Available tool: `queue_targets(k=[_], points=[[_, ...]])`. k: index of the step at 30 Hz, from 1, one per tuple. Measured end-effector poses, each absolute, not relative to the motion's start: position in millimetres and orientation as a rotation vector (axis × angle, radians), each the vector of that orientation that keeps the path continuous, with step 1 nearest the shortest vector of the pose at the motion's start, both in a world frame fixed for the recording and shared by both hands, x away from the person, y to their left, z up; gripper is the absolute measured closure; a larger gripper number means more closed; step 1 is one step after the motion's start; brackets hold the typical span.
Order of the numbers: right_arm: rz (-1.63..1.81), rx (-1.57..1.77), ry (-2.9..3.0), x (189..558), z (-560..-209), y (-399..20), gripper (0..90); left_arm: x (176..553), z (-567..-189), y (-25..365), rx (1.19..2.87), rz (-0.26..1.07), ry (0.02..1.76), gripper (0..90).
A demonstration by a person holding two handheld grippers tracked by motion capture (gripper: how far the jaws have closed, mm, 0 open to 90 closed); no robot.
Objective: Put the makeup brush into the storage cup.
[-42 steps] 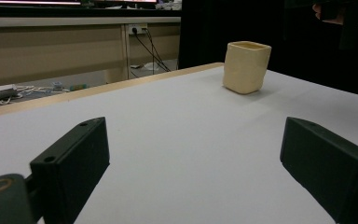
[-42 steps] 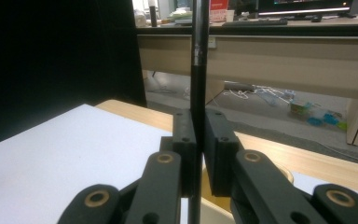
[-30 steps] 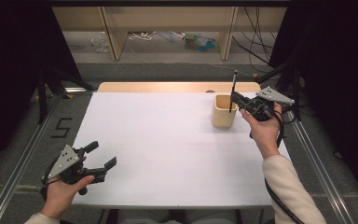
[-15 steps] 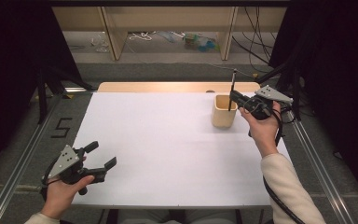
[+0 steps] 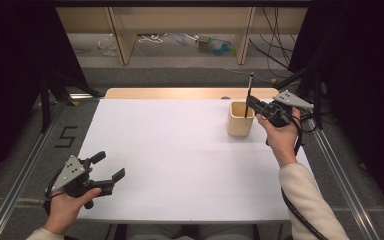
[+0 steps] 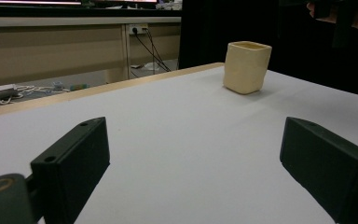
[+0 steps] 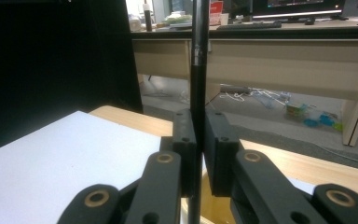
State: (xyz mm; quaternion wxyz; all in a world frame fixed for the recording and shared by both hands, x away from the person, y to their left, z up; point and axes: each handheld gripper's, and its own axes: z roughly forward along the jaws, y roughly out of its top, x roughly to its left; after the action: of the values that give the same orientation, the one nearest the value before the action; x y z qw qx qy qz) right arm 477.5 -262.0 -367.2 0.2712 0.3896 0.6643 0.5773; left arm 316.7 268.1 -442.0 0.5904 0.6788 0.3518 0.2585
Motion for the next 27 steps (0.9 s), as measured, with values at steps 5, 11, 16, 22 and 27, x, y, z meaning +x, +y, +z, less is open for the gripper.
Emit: queue_targets(k=[5, 11, 16, 22, 27], points=[[1.561, 1.045, 1.778, 478.9, -367.1, -260.9, 84.4, 316.8, -442.1, 268.0, 1.580, 0.601, 0.819, 7.8], [1.550, 1.051, 1.791, 479.3, -366.2, -261.0, 84.4, 316.9, -442.2, 267.8, 1.581, 0.601, 0.819, 7.9], [1.547, 1.055, 1.787, 480.5, -366.2, -260.4, 84.4, 317.0, -442.3, 267.9, 1.580, 0.601, 0.819, 7.9], [1.552, 1.055, 1.789, 482.2, -366.4, -258.6, 84.4, 316.9, -442.3, 268.0, 1.579, 0.601, 0.821, 7.9], [1.552, 1.056, 1.789, 483.4, -366.7, -257.4, 84.4, 317.0, -442.4, 268.0, 1.580, 0.600, 0.820, 7.9]])
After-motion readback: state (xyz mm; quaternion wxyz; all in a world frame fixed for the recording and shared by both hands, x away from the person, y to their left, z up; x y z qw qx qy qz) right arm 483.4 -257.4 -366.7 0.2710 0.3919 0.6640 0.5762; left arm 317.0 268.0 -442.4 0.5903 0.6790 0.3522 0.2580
